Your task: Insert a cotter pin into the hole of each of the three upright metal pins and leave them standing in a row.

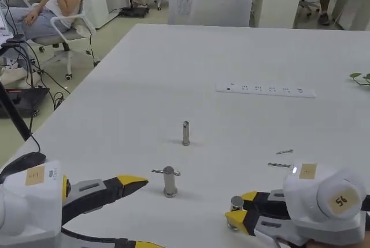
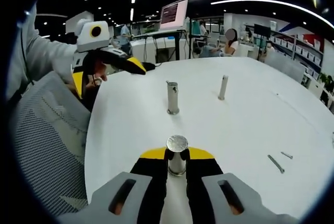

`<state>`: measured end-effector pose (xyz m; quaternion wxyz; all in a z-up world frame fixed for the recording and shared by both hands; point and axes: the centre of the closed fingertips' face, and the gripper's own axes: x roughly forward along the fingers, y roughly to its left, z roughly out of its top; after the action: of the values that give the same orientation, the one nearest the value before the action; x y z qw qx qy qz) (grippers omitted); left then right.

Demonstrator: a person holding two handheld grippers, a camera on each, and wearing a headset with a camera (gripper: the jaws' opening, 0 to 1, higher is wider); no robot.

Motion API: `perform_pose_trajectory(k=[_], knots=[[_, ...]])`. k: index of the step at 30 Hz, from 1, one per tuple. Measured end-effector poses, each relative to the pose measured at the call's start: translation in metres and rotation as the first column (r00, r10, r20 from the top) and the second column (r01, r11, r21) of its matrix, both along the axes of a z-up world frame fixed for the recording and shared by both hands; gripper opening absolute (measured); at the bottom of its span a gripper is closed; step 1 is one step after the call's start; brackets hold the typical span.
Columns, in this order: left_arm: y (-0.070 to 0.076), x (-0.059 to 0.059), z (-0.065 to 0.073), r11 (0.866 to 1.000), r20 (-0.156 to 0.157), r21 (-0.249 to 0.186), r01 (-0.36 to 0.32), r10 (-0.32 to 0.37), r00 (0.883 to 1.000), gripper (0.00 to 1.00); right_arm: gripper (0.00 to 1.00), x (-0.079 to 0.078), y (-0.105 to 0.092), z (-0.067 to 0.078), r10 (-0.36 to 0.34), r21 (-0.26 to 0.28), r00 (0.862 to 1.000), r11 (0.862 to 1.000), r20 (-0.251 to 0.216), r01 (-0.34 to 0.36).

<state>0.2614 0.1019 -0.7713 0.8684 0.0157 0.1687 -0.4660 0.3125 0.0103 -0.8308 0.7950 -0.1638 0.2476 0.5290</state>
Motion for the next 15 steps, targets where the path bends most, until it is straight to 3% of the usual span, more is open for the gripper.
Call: perform_pose_trajectory(k=[5,15], knots=[[-0.0009,0.0004,0.0000,1.000,0.001,-0.001,0.001,-0.001,1.000,0.72,0.12,0.0010,-0.0035,-0.0031,-0.034,-0.014,0.999,0.999,0.002,0.034],[-0.0038,0.0005,-0.0005,1.000,0.001,-0.002,0.007,-0.007,1.000,0.72,0.14,0.0001,-0.0041,-0.0032,-0.105,0.014,0.994,0.994,-0.006,0.105]])
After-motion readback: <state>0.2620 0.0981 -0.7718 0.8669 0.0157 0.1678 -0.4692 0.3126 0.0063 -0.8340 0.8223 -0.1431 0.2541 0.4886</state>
